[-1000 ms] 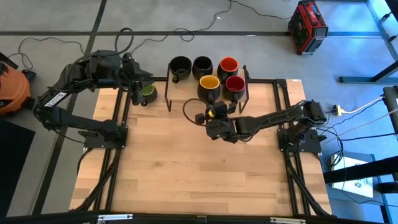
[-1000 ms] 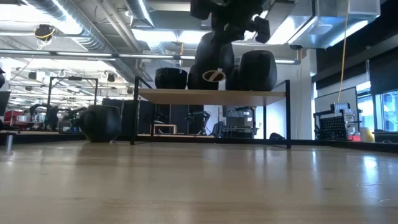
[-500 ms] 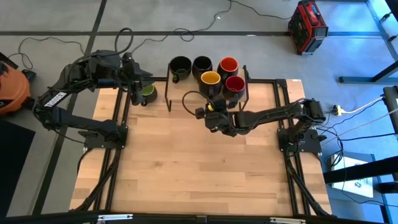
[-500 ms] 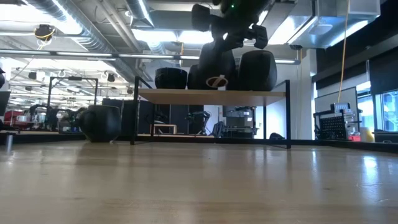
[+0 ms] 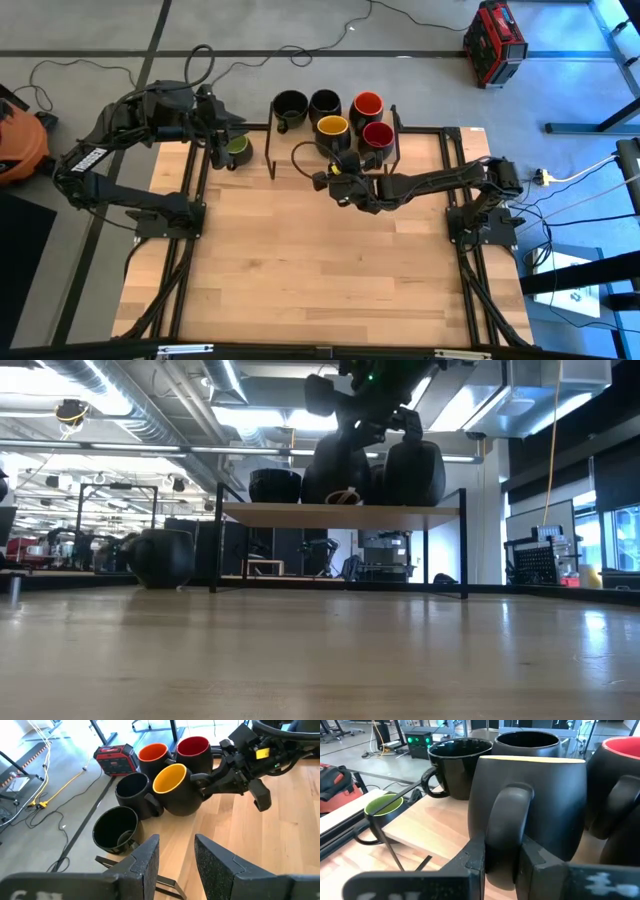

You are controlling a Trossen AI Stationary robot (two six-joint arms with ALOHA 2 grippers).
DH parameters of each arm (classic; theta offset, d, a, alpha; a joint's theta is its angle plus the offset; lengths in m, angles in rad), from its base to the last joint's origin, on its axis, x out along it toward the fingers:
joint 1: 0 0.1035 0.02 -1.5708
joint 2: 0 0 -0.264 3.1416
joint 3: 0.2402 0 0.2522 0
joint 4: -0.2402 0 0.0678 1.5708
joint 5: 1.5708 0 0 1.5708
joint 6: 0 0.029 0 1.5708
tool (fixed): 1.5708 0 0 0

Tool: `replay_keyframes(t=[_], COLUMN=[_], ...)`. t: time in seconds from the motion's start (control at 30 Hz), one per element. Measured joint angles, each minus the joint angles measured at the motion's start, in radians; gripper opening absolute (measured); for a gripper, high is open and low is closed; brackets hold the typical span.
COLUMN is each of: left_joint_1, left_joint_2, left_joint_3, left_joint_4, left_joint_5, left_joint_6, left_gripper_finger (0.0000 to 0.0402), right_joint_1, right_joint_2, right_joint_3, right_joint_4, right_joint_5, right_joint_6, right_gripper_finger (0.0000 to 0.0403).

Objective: Place coffee mugs
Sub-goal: Put the yellow mug on the shelf

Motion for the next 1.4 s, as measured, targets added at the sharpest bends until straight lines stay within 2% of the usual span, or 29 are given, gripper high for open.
replay_keyframes(t=[0.7, 1.0, 1.4], left_joint_1=[0.0, 0.0, 0.0], left_joint_2=[0.0, 0.0, 0.003], left_joint_3=[0.0, 0.0, 0.0], left_joint_4=[0.01, 0.025, 0.029], left_joint_5=[0.0, 0.0, 0.0], left_joint_6=[-0.001, 0.0, 0.0], left_gripper_finger=[0.0118, 0.0118, 0.0118], right_joint_1=[0.001, 0.002, 0.001], right_joint_2=[0.026, 0.027, 0.028], right_joint_3=[0.004, 0.002, 0.001], right_joint_4=[0.002, -0.007, -0.031], right_joint_5=[0.001, -0.068, -0.058], right_joint_6=[0.044, 0.053, 0.062], right_gripper_finger=[0.0045, 0.0114, 0.0168])
